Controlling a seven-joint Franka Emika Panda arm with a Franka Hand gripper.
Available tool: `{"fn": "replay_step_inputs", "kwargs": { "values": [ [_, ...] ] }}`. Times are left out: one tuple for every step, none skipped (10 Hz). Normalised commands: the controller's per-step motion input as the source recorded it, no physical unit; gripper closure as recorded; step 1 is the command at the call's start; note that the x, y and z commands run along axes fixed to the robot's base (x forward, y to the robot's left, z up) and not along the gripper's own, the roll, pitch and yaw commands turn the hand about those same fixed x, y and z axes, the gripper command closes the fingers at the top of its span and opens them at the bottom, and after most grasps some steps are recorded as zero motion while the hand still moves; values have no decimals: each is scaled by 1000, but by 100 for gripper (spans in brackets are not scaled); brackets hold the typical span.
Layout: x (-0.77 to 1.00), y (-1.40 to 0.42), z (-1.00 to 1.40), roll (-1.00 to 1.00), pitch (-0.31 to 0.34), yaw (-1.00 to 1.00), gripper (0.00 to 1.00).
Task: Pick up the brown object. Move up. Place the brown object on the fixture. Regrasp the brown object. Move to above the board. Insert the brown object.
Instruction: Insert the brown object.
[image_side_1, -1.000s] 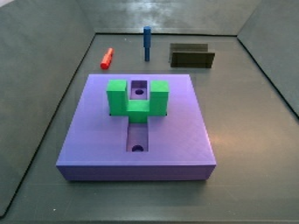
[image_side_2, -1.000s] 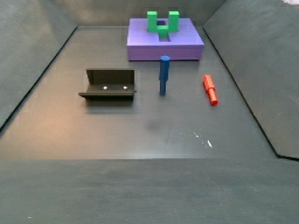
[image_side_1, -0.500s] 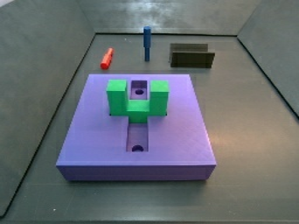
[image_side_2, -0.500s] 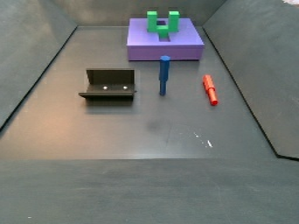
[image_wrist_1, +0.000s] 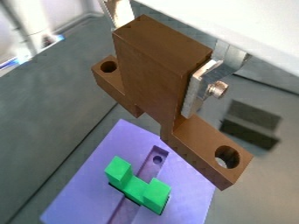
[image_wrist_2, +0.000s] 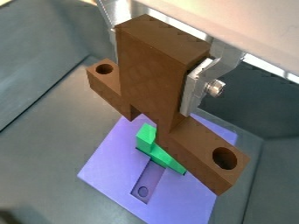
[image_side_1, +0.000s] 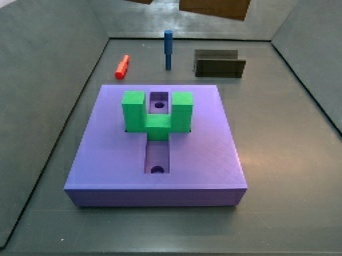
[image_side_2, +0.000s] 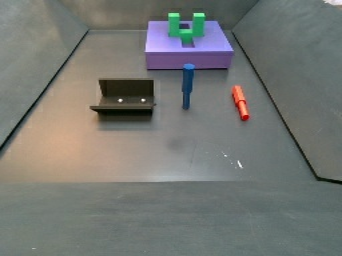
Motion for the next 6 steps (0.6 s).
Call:
{"fn": "replay_step_inputs", "kwargs": {
  "values": [
    [0,-51,-117,-160,0,-929,100],
    [0,-46,-209,-146,0,-931,100],
    [0,-31,-269,-139,0,-937,100],
    [0,-31,-271,-137,0,-937,100],
    [0,-20,-320,-124,0,-949,100],
    [0,-9,-360,-116,0,-957,100]
  ]
}}
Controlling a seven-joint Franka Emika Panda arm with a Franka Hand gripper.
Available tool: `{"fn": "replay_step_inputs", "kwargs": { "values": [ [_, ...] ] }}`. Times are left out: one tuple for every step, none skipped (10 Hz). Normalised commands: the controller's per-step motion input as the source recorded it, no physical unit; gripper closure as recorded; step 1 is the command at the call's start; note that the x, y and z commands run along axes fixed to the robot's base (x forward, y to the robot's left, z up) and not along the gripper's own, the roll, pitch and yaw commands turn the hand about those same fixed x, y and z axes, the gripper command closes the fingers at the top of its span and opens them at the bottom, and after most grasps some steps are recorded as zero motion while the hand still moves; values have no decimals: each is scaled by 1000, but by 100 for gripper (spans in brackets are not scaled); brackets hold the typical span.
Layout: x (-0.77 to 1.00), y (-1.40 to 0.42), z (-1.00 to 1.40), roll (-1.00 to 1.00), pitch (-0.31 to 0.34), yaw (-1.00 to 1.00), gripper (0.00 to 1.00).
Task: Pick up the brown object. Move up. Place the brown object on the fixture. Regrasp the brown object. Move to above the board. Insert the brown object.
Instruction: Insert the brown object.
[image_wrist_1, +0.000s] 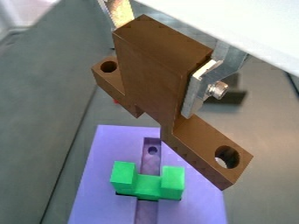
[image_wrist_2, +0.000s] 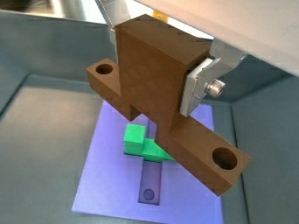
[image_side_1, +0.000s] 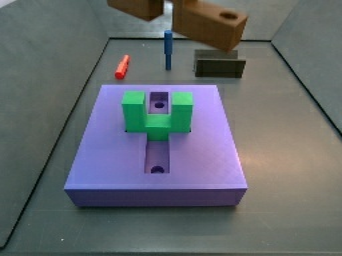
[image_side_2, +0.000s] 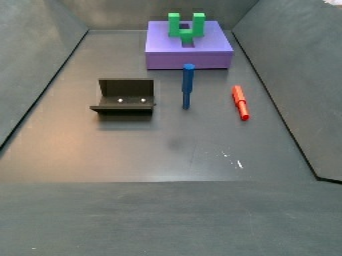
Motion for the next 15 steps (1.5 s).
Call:
{"fn": "replay_step_inputs", "kwargs": {
  "values": [
    [0,0,-451,-103,19,-966,100],
    [0,0,-426,-114,30,-951,100],
    [0,-17,-311,-141,0,-923,100],
    [0,-11,-317,-159,0,-894,100],
    [0,-26,-311,-169,0,-883,100],
    [0,-26,-311,-169,0,-883,100],
    [0,-26,-320,-169,0,-877,100],
    [0,-43,-309,-169,-9,-851,100],
    [0,-43,-297,-176,-19,-846,100],
    [34,-26,-309,-190,-10,-794,100],
    [0,-66,-229,-224,-137,-786,100],
    [0,-60,-143,-259,-220,-606,100],
    [-23,-94,-183,-196,-300,-583,100],
    [-23,-51,-209,-133,-250,-497,100],
    [-146,-37,-263,-64,-184,-160,100]
  ]
}}
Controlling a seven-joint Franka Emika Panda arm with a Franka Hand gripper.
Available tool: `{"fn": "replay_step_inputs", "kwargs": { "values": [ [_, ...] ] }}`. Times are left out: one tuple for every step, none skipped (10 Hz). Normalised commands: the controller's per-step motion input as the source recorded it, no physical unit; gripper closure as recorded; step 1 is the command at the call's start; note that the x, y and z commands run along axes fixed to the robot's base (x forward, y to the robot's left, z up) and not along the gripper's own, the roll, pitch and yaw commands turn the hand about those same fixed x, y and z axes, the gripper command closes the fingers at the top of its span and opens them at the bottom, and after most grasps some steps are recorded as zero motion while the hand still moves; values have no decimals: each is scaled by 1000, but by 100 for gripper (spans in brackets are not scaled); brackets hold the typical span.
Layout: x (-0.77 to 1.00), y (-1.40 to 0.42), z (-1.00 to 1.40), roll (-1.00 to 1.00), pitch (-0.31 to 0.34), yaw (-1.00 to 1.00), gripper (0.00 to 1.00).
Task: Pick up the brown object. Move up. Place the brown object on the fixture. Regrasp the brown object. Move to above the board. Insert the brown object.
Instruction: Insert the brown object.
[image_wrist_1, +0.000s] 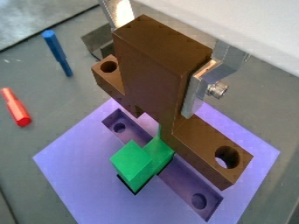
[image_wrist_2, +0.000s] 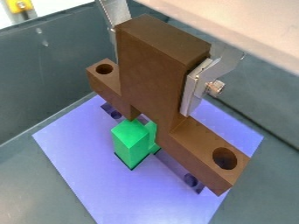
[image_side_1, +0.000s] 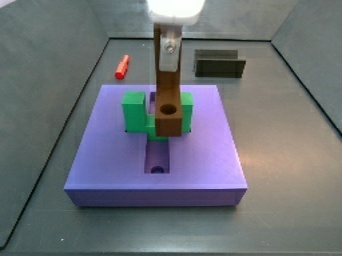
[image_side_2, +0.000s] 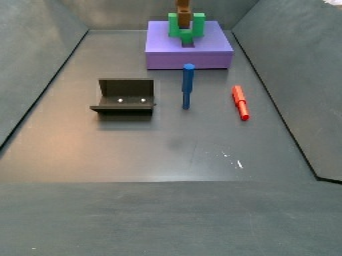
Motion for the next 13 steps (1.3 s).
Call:
{"fn": "replay_step_inputs", "kwargs": {
  "values": [
    [-211,-37,-197,-51,-164,-74,100],
    [-226,-114,0,-80,-117,-57,100],
    [-300,-194,77,-60,-123,-11,100],
    [-251,-194,9,-40,-116,-43,100],
    [-106,-51,-6,0,-57,-177,100],
    [34,54,-183,54,54,-106,100],
    [146,177,-254,81,103,-31,100],
    [174,209,-257,84,71,0,100],
    [177,-23,-277,50,11,6,100],
    [71,-80,-311,63,0,0,100],
    [9,-120,-257,10,0,0,100],
    [0,-109,-171,0,0,0,100],
    [-9,-114,-100,-9,0,0,100]
  ]
}}
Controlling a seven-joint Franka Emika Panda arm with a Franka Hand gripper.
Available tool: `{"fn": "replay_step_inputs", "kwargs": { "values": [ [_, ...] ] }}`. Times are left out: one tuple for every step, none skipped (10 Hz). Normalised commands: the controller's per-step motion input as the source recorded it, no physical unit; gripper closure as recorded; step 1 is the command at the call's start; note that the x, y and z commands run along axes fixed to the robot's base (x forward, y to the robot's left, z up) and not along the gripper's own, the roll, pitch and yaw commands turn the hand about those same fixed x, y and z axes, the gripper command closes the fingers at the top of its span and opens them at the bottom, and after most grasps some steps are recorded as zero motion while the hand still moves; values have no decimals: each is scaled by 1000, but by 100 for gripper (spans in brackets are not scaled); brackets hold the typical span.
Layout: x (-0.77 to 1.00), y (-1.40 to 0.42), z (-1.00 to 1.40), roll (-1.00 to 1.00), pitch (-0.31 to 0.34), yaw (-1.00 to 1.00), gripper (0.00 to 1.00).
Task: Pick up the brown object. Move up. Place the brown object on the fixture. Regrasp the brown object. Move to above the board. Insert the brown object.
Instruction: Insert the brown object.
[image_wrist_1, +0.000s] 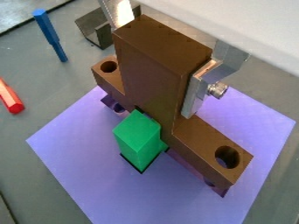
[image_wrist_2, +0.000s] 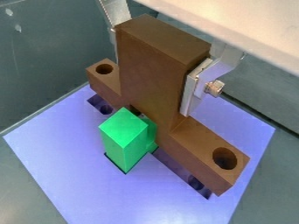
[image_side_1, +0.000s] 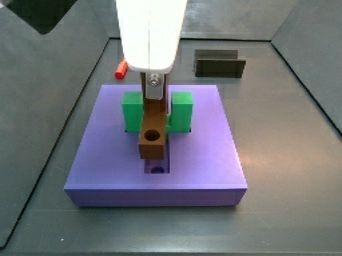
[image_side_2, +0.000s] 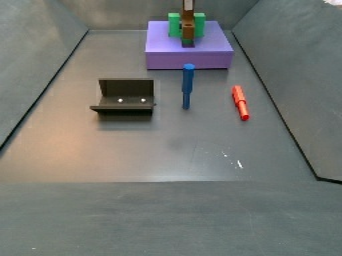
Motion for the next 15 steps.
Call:
{"fn": "replay_step_inputs", "kwargs": {
  "values": [
    [0,-123,-86,0,0,0,100],
    [0,-3,-126,0,0,0,100],
    [0,0,-103,0,0,0,100],
    [11,0,-106,0,0,17,100],
    [14,-29,-134,0,0,26,100],
    [131,-31,-129,0,0,74,100],
    [146,-29,-169,0,0,89,100],
    [163,-49,-194,6,4,94,100],
    [171,-43,-217,24,13,97,100],
    [180,-37,-200,29,24,89,100],
    [166,-11,-206,44,40,74,100],
    [69,0,-197,60,50,29,100],
    [0,0,-6,0,34,0,100],
    [0,0,37,-10,1,0,100],
    [0,0,26,-6,0,0,100]
  ]
}}
